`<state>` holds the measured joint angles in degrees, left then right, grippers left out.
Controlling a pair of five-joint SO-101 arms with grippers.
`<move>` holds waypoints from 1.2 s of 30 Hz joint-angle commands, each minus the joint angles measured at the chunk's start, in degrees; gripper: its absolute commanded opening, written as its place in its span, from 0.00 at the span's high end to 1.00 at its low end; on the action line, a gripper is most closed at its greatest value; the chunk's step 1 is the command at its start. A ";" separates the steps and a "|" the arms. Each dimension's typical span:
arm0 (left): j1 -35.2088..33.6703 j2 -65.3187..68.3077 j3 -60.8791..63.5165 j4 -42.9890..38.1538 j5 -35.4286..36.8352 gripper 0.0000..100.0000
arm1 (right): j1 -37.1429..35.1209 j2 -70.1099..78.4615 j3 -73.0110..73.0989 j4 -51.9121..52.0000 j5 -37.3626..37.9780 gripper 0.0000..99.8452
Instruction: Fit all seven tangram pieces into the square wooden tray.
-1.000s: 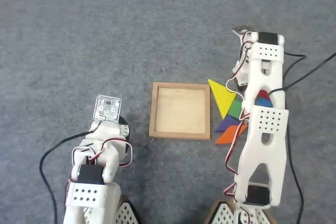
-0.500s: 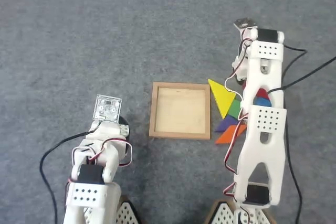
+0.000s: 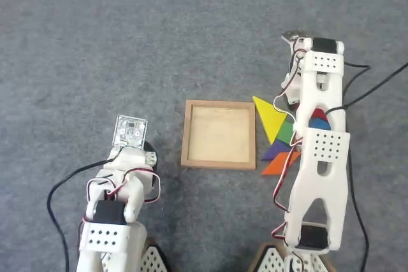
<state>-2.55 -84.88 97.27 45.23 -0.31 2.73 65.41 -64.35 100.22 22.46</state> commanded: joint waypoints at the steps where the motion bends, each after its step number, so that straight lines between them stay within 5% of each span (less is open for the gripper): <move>1: -0.18 -0.79 -0.48 0.35 0.26 0.98 | 1.10 0.13 -1.41 -1.45 0.79 0.66; 6: -0.18 -0.79 -0.48 0.35 0.26 0.98 | 1.98 -0.13 -1.41 -1.01 1.14 0.73; 12: -0.18 -0.79 -0.48 0.35 0.26 0.98 | 0.57 -4.79 -1.41 2.33 5.98 0.64; 22: -0.18 -0.79 -0.48 0.35 0.26 0.98 | -0.57 -7.34 4.48 2.68 14.95 0.63; 36: -0.18 -0.79 -0.48 0.35 0.26 0.98 | 4.00 -6.90 6.51 -1.54 15.21 0.63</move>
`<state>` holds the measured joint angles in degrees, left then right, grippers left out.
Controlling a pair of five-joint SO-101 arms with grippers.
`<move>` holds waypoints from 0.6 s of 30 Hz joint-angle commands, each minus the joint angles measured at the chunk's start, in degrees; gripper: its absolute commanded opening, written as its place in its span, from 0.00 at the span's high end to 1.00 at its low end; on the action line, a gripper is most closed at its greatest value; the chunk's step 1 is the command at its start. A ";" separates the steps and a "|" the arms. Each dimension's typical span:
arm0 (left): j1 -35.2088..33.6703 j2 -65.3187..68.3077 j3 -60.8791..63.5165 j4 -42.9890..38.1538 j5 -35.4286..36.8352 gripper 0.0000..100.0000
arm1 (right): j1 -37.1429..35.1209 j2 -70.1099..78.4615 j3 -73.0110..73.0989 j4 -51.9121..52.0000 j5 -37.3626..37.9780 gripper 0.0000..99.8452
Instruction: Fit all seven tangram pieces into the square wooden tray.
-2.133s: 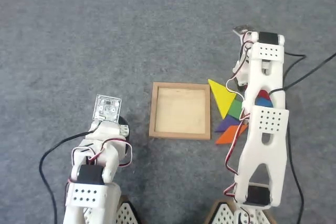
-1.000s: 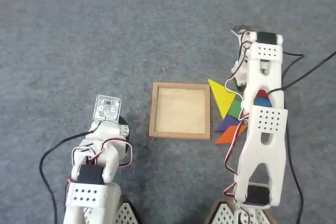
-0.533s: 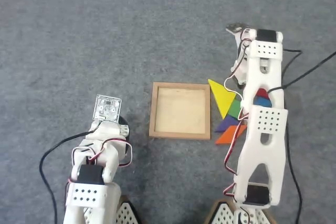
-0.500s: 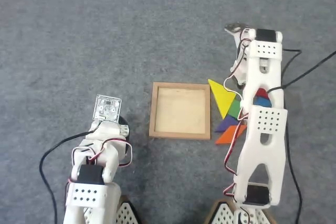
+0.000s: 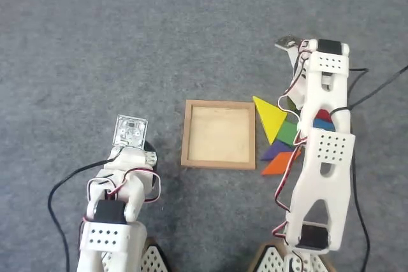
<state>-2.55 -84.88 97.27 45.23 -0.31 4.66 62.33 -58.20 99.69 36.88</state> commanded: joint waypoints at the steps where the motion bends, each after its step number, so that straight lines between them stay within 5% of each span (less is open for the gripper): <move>1: -0.18 -0.79 -0.48 0.35 0.26 0.98 | 1.89 -3.38 0.00 -1.01 0.88 0.63; 9: -0.18 -0.79 -0.48 0.35 0.26 0.98 | 1.98 0.57 -0.09 -3.12 0.62 0.74; 18: -0.18 -0.79 -0.48 0.35 0.26 0.98 | 1.63 -2.95 -0.09 -2.24 -0.70 0.74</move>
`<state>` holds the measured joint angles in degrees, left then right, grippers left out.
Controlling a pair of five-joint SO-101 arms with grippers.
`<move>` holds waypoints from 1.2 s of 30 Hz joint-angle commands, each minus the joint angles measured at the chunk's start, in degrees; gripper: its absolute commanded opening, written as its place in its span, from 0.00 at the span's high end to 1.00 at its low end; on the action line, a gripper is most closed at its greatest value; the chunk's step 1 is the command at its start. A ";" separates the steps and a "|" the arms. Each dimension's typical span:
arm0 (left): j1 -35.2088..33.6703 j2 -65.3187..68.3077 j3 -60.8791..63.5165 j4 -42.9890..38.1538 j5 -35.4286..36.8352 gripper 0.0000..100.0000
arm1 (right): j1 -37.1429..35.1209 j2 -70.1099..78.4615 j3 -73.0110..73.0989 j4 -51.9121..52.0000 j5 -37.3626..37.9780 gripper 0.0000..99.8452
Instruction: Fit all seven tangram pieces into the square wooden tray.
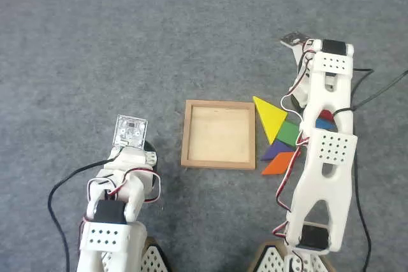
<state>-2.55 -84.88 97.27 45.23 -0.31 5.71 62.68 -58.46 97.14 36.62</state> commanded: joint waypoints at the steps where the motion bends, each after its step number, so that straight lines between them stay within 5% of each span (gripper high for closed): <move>1: -0.18 -0.79 -0.48 0.35 0.26 0.98 | 0.31 -4.26 0.18 0.57 -1.05 0.74; 15: -0.18 -0.79 -0.48 0.35 0.26 0.98 | -7.96 -18.24 1.23 5.85 -5.80 0.74; 22: -0.18 -0.79 -0.48 0.44 0.26 0.98 | -19.30 -28.62 9.05 5.85 -6.51 0.74; 28: -0.18 -0.79 -0.48 0.44 0.26 0.98 | -30.46 -32.40 13.98 5.58 3.69 0.74; 36: -0.18 -0.79 -0.48 0.44 0.26 0.98 | -35.65 -22.99 14.15 2.51 12.66 0.74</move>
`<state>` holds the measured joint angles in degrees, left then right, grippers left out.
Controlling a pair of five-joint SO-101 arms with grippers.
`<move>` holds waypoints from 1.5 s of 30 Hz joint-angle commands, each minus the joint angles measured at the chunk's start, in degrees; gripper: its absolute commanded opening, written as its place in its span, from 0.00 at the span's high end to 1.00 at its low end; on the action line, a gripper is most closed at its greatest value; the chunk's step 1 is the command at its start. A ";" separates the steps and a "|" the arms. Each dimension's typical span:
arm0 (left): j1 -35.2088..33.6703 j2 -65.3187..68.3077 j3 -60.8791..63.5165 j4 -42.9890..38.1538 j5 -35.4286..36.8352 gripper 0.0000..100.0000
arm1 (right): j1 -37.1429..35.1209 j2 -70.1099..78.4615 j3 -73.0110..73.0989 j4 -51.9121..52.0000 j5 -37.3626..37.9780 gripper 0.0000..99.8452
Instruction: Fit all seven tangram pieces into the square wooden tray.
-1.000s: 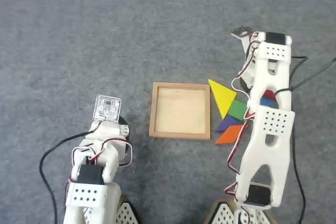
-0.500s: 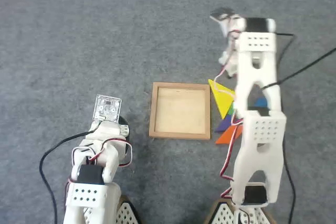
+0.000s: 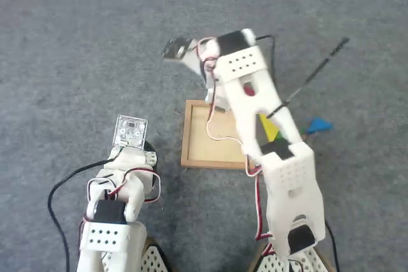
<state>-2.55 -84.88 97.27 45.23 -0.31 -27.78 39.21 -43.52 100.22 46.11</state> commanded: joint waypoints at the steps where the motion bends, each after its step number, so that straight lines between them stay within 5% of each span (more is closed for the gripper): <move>1: -0.18 -0.79 -0.48 0.44 0.26 0.98 | -2.77 1.80 -0.79 -0.75 4.04 0.74; 21: -0.18 -0.79 -0.48 0.44 0.26 0.98 | -5.05 7.69 -0.70 0.13 14.68 0.74; 28: -0.18 -0.79 -0.48 0.44 0.26 0.98 | -5.23 12.26 -1.05 1.80 14.51 0.73; 35: -0.18 -0.79 -0.48 0.44 0.26 0.98 | -4.18 12.09 -1.14 2.33 14.51 0.61; 45: -0.18 -0.79 -0.48 0.44 0.26 0.98 | -1.71 4.53 -3.69 2.42 11.96 0.60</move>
<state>-2.55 -84.88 97.27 45.23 -0.31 -32.00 51.08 -43.87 100.40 59.12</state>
